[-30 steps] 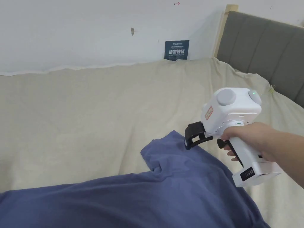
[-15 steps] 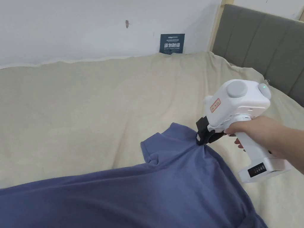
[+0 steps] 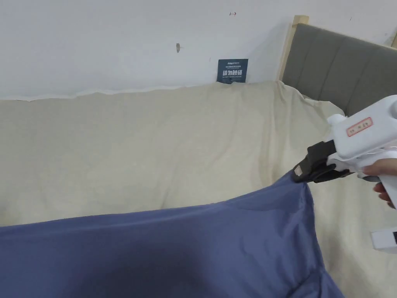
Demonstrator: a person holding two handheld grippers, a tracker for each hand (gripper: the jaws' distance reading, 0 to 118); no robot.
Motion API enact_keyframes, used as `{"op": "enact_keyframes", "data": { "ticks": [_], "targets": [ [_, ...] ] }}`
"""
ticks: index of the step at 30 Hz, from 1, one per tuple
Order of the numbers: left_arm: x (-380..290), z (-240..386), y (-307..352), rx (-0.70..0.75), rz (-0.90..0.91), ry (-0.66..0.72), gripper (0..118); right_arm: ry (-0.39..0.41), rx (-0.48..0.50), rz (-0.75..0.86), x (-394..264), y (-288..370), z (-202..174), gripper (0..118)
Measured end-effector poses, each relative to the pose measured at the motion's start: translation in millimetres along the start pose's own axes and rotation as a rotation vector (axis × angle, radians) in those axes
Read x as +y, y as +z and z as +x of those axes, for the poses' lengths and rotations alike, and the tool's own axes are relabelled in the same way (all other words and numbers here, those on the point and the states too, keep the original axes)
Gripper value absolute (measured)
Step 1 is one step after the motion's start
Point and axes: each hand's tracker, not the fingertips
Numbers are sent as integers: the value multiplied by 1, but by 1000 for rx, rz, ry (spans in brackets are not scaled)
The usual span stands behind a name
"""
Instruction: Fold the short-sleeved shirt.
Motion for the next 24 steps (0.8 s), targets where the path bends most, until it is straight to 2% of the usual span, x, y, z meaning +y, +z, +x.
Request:
{"op": "enact_keyframes", "data": {
  "ticks": [10, 17, 24],
  "targets": [
    [-106, -12, 71, -114, 4, 8, 1, -70, 64, 16, -114, 71, 31, 0],
    [-187, -15, 63, -122, -57, 17, 1, -133, -15, -78, -201, 44, 67, 0],
    [-225, -17, 44, -103, -91, 79, 2, -159, -86, -95, -235, 9, 78, 0]
  ]
}}
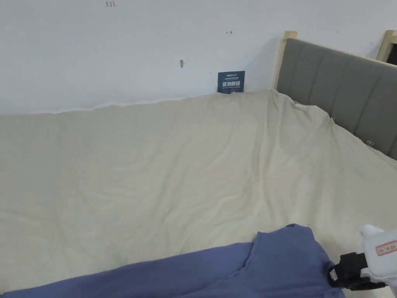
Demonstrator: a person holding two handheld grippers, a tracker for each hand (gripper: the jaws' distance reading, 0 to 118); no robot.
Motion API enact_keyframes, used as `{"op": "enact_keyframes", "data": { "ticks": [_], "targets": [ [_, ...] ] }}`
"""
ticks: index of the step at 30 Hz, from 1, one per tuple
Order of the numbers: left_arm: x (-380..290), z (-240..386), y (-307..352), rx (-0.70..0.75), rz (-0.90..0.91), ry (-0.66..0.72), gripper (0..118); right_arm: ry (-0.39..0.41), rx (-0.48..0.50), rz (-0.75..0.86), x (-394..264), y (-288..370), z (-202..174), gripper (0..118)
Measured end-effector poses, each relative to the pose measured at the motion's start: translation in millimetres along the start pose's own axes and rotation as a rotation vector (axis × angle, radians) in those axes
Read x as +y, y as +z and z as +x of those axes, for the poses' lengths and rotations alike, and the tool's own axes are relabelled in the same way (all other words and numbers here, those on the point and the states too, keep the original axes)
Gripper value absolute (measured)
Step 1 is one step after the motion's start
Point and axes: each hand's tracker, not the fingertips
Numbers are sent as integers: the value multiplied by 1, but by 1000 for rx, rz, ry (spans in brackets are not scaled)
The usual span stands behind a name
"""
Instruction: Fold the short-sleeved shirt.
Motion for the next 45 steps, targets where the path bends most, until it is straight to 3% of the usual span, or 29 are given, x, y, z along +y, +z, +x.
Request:
{"op": "enact_keyframes", "data": {
  "ticks": [1, 2, 3, 4, 5, 6, 7, 8, 11, 16, 18, 19, 20, 21, 22, 23, 27, 33, 36, 37, 40, 43, 44, 45],
  "targets": [
    [-1, -1, -1, 4, -9, 7, 3, -1, -10, 1, -1, 0, -2, 1],
    [-3, 2, 0, 42, -30, 14, 15, 6, -35, 7, -1, 1, -5, 5],
    [-4, 5, 3, 135, -25, -20, 39, 22, -84, 22, 2, 4, -3, 18],
    [-6, 7, 7, 164, -9, -68, 69, 44, -139, 39, 2, 8, -6, 42],
    [-9, 9, 13, 172, 19, -109, 102, 83, -215, 49, 2, 12, -9, 80],
    [-11, 10, 21, 185, 46, -130, 111, 108, -249, 70, 2, 16, -9, 99],
    [-12, 11, 29, 189, 81, -131, 111, 134, -261, 98, 0, 24, -12, 106],
    [-12, 10, 39, 196, 104, -118, 111, 145, -266, 135, -2, 35, -16, 107],
    [-18, 15, 59, 139, 167, -100, 111, 156, -208, 186, -15, 56, -34, 107],
    [-42, 44, 96, 63, 388, -111, 110, 215, 51, 395, -61, 88, -104, 105],
    [-54, 61, 107, 63, 535, -151, 108, 242, 159, 552, -86, 95, -135, 88],
    [-60, 71, 111, 75, 596, -167, 103, 254, 216, 632, -98, 96, -149, 69],
    [-63, 71, 112, 77, 641, -172, 81, 277, 265, 693, -108, 97, -160, 32],
    [-67, 78, 117, 81, 692, -170, 44, 296, 290, 752, -118, 97, -173, 5],
    [-72, 84, 122, 96, 757, -159, 0, 325, 299, 788, -127, 97, -189, 1],
    [-75, 88, 125, 110, 785, -159, 0, 334, 285, 799, -132, 96, -197, 1],
    [-86, 85, 138, 170, 895, -221, 0, 379, 382, 831, -149, 100, -221, 1],
    [-88, 60, 153, 178, 878, -183, 0, 487, 282, 856, -159, 103, -232, 1],
    [-60, 31, 152, 168, 725, -186, 0, 496, 291, 843, -160, 103, -232, 1],
    [-44, 14, 143, 81, 599, -169, 0, 501, 296, 831, -160, 102, -233, 1],
    [-11, -37, 101, -162, 269, 18, 0, 513, 290, 775, -160, 95, -241, 1],
    [-4, -78, 56, -198, 144, 126, 1, 518, 303, 731, -156, 89, -244, 1],
    [-2, -82, 45, -195, 124, 126, 21, 520, 305, 722, -156, 87, -246, 1],
    [1, -90, 34, -175, 105, 133, 56, 524, 304, 714, -155, 86, -249, 1]
  ]
}}
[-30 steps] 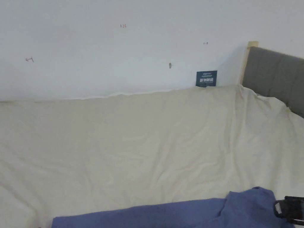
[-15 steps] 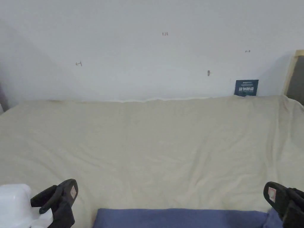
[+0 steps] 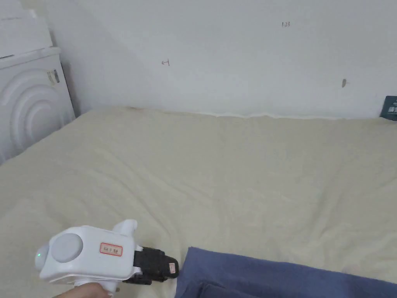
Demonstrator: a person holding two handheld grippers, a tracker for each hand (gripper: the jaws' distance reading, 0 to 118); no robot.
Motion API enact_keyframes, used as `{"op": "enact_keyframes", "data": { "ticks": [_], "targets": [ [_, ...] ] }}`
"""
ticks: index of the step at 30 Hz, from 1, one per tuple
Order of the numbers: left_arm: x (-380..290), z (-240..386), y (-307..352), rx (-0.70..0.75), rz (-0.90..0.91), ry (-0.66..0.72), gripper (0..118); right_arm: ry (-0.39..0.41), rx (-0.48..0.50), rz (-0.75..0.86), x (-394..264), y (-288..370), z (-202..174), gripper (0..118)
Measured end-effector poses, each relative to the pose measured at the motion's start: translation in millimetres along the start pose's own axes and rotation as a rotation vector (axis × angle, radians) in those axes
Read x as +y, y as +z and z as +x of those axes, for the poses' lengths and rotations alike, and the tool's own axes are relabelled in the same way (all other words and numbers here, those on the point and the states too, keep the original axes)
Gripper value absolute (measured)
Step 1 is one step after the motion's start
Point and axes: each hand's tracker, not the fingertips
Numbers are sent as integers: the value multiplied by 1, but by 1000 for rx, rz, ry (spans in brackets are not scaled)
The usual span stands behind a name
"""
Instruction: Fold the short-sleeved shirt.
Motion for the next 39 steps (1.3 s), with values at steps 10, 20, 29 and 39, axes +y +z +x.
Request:
{"op": "enact_keyframes", "data": {
  "ticks": [10, 20, 29, 39],
  "targets": [
    [19, -54, -72, -440, -82, 349, 118, 6, 5, -94, -3, -20, -6, 1],
    [24, -33, -96, -458, -143, 211, 118, -26, -2, -156, -4, -46, -2, 1],
    [12, -26, -91, -147, -113, 151, 4, -45, 47, -188, -8, -53, -7, 1],
    [38, 34, -41, 348, -94, -218, 4, 2, 79, -184, -10, -35, -12, 1]
  ]
}}
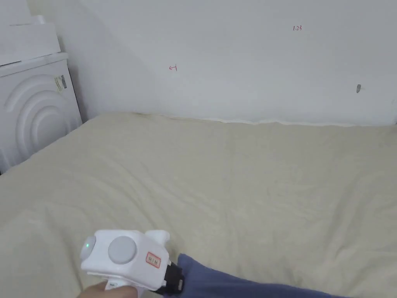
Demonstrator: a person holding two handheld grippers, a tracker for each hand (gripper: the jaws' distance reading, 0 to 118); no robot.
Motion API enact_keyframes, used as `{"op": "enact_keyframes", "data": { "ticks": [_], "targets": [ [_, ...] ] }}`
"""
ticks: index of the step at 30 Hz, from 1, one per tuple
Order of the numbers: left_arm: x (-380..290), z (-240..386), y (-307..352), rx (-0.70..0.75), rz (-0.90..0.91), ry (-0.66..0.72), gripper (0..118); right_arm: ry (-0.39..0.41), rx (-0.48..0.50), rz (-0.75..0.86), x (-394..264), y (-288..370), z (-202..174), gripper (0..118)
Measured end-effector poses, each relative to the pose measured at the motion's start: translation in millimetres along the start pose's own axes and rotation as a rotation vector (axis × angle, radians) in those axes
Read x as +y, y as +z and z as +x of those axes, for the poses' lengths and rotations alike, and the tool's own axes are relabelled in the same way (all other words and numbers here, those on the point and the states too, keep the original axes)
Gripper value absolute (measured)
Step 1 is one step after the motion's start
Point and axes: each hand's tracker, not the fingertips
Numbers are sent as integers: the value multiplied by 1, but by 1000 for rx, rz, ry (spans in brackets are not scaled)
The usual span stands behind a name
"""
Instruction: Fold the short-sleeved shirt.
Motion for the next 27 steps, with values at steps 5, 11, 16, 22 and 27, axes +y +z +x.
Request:
{"op": "enact_keyframes", "data": {
  "ticks": [5, 11, 16, 22, 27],
  "targets": [
    [8, -7, 36, 249, -2, -79, 4, -31, 24, 26, -5, 11, 6, 1],
    [9, 49, 47, 375, -11, -293, 4, -74, 21, 30, -14, 18, 21, 1],
    [22, 124, 23, 224, -51, -317, 4, -143, 20, 46, -21, 23, 35, 1],
    [38, 201, -30, -59, -186, -160, 6, -143, 6, 114, -20, 34, 42, 1],
    [41, 241, -52, -199, -218, -134, 104, -163, 5, 125, -24, 43, 48, 1]
  ]
}}
